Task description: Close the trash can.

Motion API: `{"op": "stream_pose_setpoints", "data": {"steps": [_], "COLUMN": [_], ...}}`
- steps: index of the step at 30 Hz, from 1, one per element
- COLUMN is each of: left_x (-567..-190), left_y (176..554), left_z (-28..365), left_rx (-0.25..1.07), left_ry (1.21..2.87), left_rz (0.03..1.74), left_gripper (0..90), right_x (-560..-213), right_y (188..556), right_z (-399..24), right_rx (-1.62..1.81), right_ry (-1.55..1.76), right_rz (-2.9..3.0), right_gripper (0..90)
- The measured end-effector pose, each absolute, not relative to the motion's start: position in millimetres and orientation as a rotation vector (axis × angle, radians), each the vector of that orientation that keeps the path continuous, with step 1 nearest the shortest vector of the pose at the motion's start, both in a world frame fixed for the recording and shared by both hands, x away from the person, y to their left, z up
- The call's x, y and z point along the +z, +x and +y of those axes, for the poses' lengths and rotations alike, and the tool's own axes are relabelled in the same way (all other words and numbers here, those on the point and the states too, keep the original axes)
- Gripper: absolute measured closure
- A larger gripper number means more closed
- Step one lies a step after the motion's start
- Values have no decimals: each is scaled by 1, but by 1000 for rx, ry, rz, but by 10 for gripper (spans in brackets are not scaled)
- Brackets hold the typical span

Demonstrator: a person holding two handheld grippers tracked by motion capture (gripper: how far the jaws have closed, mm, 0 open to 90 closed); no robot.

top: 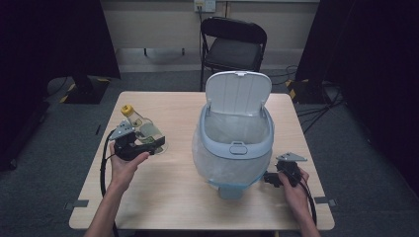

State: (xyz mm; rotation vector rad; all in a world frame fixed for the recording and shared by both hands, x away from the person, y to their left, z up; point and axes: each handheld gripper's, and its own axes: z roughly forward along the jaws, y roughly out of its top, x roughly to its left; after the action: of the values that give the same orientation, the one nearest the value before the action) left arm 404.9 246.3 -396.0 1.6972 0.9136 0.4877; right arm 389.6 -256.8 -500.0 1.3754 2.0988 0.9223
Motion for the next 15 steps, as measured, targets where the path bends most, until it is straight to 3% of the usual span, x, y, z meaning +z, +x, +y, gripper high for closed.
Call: {"op": "stream_pose_setpoints", "data": {"steps": [15], "left_x": [-374], "left_y": [395], "left_z": [247], "left_rx": [486], "left_ry": [1650], "left_rz": [855], "left_gripper": [280], "right_x": [-500], "right_y": [390], "right_z": [-257], "right_rx": [922], "right_ry": [1375], "right_rz": [2099], "right_gripper": [184]}}
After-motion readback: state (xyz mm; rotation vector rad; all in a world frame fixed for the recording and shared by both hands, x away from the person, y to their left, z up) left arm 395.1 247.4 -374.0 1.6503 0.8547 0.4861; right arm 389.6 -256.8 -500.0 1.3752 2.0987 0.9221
